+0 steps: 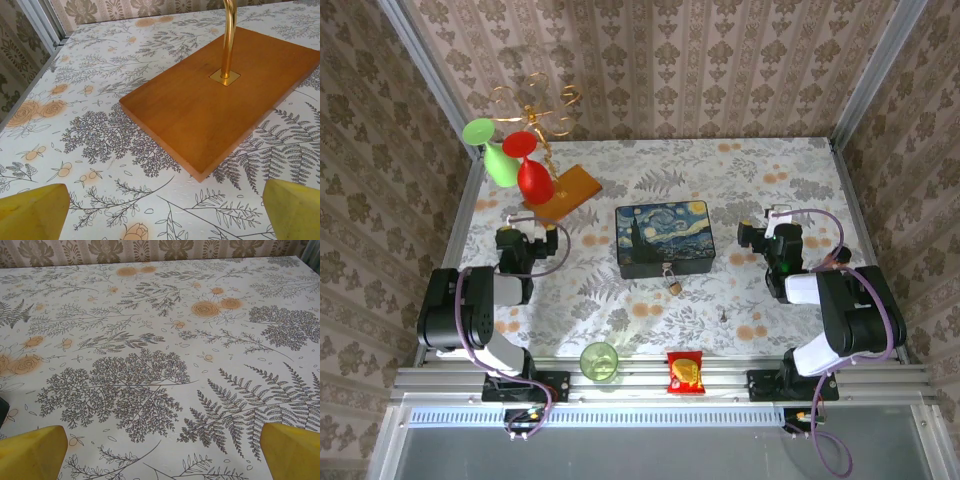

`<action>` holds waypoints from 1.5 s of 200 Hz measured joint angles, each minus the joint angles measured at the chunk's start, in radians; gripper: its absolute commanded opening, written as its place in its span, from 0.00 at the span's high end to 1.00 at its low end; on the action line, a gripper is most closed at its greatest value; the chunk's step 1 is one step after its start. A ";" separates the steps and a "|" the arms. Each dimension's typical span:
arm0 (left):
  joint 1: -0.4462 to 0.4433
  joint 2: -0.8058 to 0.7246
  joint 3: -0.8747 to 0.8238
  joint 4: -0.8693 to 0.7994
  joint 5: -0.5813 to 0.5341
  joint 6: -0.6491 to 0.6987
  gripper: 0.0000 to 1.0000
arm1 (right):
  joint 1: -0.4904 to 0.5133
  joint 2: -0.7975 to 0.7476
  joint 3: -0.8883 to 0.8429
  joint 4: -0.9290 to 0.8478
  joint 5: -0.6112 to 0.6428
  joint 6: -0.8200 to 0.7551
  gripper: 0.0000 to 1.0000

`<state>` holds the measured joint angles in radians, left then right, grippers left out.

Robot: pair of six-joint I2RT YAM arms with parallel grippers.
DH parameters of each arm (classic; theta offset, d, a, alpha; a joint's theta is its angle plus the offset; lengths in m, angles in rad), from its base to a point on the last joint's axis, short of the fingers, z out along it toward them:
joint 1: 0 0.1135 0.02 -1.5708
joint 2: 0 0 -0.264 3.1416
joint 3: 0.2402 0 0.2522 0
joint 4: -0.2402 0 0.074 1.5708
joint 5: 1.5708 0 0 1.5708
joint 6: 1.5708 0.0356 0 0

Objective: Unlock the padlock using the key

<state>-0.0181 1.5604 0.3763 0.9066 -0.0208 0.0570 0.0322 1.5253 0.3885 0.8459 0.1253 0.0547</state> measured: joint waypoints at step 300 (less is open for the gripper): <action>-0.134 -0.256 -0.058 -0.011 -0.145 0.061 0.00 | 0.023 -0.216 0.091 -0.288 -0.001 0.024 0.00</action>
<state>-0.1516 1.3041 0.3180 0.8951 -0.1661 0.1177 0.0547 1.3090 0.4793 0.5575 0.1242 0.0788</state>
